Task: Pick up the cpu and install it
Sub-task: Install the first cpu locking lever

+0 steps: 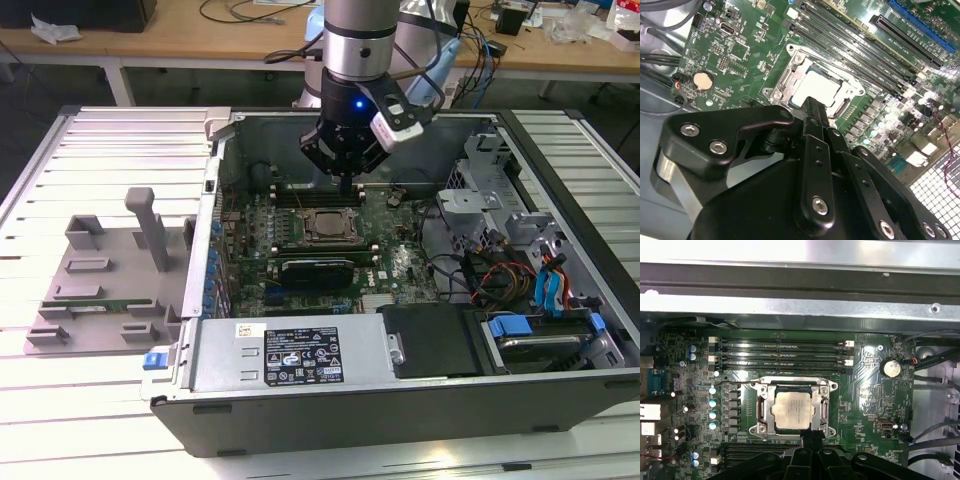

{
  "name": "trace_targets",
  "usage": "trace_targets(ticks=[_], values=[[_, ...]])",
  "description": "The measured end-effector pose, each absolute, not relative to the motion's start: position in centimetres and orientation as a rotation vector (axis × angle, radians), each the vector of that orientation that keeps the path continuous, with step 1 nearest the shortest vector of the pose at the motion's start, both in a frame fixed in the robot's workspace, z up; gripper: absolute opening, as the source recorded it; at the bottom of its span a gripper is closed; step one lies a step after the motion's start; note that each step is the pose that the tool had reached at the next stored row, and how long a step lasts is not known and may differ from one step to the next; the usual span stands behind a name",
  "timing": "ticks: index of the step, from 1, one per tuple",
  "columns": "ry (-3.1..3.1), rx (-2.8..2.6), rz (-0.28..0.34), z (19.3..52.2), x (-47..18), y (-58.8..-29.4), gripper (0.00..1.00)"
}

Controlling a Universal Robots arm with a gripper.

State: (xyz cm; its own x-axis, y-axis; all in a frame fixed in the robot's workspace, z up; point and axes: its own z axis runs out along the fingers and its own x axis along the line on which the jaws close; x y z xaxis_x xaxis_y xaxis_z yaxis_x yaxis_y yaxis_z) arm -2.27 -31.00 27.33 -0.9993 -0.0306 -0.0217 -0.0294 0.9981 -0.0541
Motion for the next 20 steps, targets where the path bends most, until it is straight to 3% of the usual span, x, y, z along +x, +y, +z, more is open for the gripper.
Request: trace_targets(ticks=[20], values=[[3.111, -0.176, -0.082, 27.33, -2.27, -31.00, 0.11]])
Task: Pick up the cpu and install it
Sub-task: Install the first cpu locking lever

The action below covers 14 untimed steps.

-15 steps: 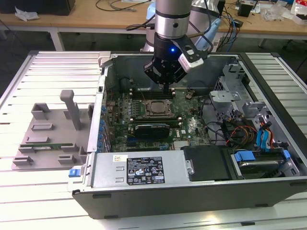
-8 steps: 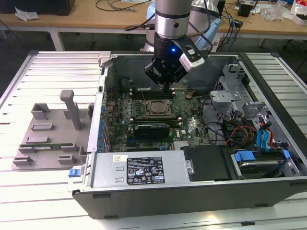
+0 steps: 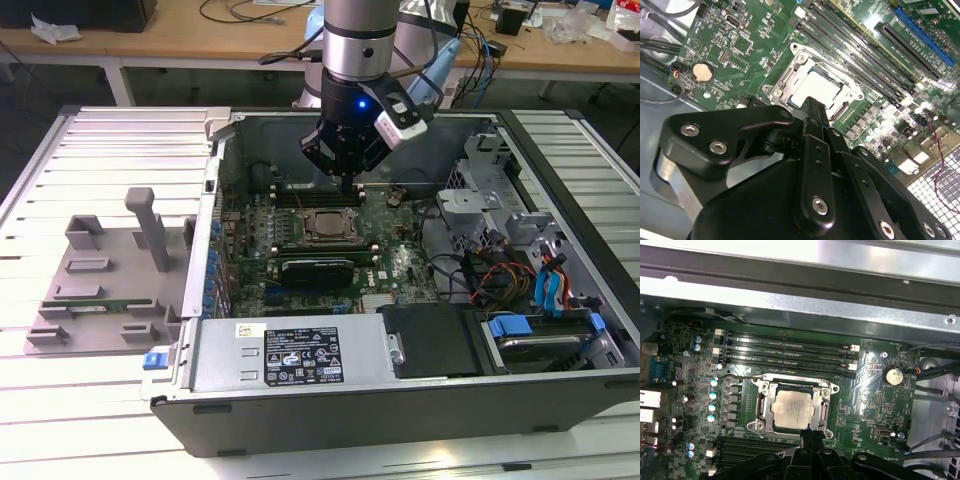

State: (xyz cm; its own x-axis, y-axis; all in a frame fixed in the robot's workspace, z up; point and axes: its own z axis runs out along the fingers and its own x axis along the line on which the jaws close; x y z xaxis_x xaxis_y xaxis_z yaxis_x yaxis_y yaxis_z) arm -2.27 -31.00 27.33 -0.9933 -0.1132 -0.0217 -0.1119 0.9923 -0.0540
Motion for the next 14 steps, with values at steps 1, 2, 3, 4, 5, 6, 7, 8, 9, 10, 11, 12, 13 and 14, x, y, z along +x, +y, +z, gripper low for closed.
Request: trace_targets(ticks=[1, 2, 3, 4, 5, 6, 7, 8, 9, 10, 11, 12, 13, 14], values=[[3.111, -0.176, -0.075, 27.34, -2.28, -31.01, 0.11], [3.110, -0.175, -0.045, 27.33, -2.29, -31.00, 0.11], [3.110, -0.175, -0.022, 27.33, -2.29, -31.01, 0.11], [3.109, -0.175, -0.014, 27.33, -2.30, -31.01, 0.11], [3.110, -0.172, -0.017, 27.33, -2.32, -31.00, 0.11], [3.110, -0.160, -0.047, 27.33, -2.35, -31.01, 0.11], [3.111, -0.152, -0.066, 27.32, -2.35, -31.01, 0.11], [3.111, -0.151, -0.067, 27.32, -2.35, -31.01, 0.11], [3.111, -0.150, -0.067, 27.33, -2.35, -31.01, 0.11], [3.111, -0.150, -0.067, 27.33, -2.35, -31.01, 0.11], [3.111, -0.150, -0.067, 27.33, -2.35, -31.01, 0.11], [3.111, -0.150, -0.067, 27.33, -2.44, -31.00, 0.11], [3.111, -0.150, -0.067, 27.32, -2.64, -31.00, 0.11], [3.111, -0.150, -0.067, 27.32, -2.79, -31.01, 0.11]])
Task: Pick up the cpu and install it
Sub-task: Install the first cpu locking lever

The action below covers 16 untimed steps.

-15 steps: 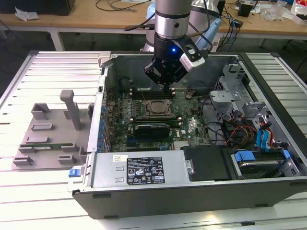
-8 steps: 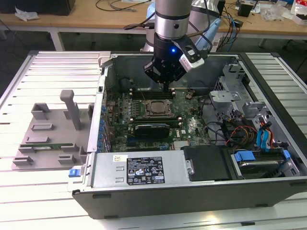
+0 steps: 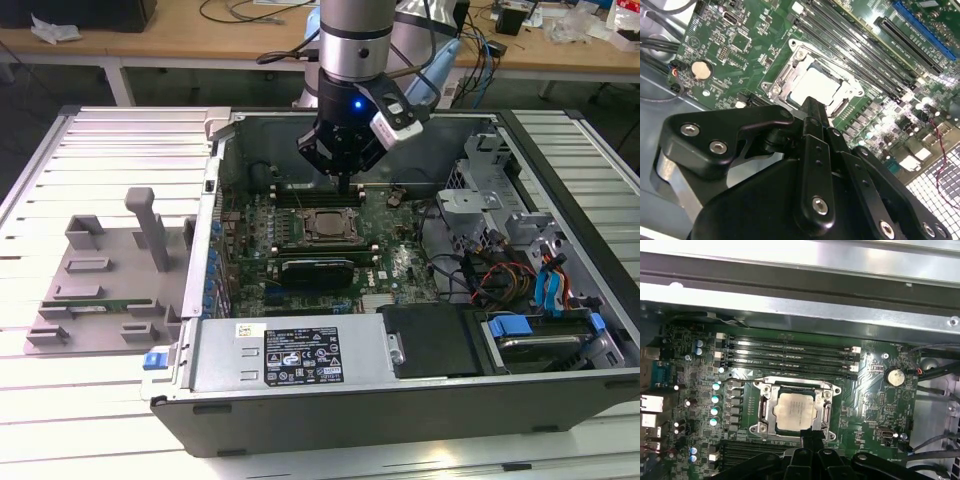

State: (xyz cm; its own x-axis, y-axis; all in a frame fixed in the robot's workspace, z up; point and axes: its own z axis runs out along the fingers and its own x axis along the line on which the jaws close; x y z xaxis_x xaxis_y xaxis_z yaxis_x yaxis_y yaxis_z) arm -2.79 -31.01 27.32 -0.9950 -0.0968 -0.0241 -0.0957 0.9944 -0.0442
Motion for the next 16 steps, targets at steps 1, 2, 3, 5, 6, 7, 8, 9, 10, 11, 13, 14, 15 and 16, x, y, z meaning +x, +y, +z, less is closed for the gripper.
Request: trace_targets(ticks=[1, 2, 3, 5, 6, 7, 8, 9, 10, 11, 13, 14, 15, 16], values=[[3.111, -0.150, -0.067, 27.3, -2.9, -31.0, 0.11], [3.111, -0.150, -0.067, 27.3, -3.2, -31.0, 0.11], [3.111, -0.150, -0.067, 27.3, -3.5, -31.0, 0.11], [3.111, -0.150, -0.067, 27.3, -3.9, -31.0, 0.11], [3.111, -0.150, -0.067, 27.3, -4.1, -31.0, 0.11], [3.111, -0.150, -0.067, 27.3, -4.2, -31.0, 0.11], [3.111, -0.150, -0.067, 27.3, -4.3, -31.0, 0.11], [3.111, -0.150, -0.067, 27.3, -4.3, -31.0, 0.11], [3.111, -0.150, -0.067, 27.3, -4.6, -31.0, 0.11], [3.111, -0.150, -0.067, 27.3, -4.7, -31.0, 0.11], [3.111, -0.150, -0.067, 27.3, -4.9, -31.0, 0.11], [3.111, -0.150, -0.067, 27.3, -5.0, -31.0, 0.11], [3.111, -0.150, -0.067, 27.3, -5.1, -31.0, 0.11], [3.111, -0.150, -0.067, 27.3, -5.2, -31.0, 0.11]])
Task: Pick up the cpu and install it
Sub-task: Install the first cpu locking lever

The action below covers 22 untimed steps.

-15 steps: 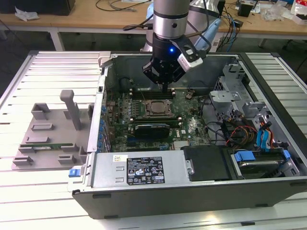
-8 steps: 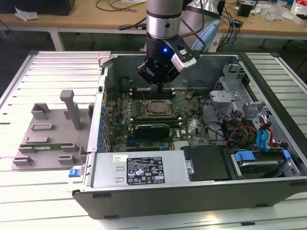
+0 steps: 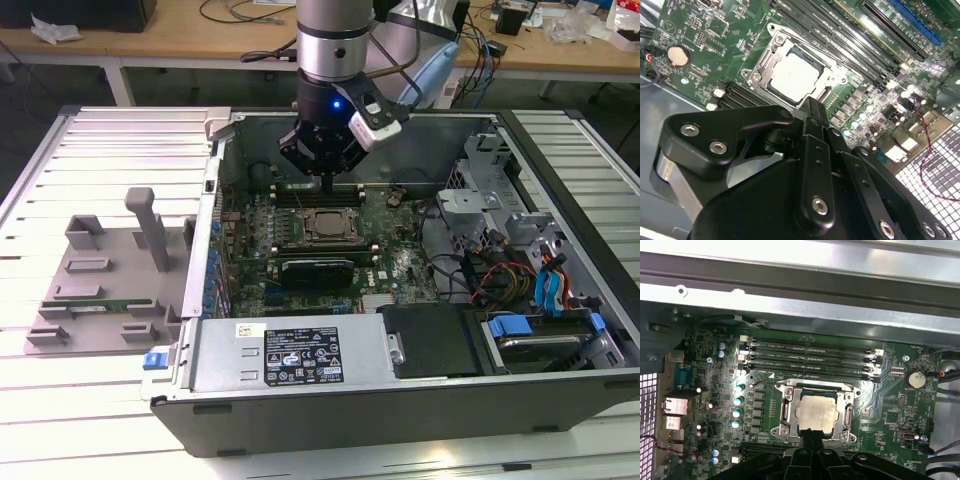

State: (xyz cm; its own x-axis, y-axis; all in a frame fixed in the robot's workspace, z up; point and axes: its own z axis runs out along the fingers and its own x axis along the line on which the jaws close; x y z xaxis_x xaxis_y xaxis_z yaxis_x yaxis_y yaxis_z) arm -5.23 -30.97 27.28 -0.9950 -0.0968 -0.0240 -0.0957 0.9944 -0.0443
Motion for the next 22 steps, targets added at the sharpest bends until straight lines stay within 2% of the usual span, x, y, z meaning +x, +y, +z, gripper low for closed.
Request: trace_targets(ticks=[22], values=[[3.111, -0.150, -0.067, 26.8, -8.9, -30.2, 0.11]])
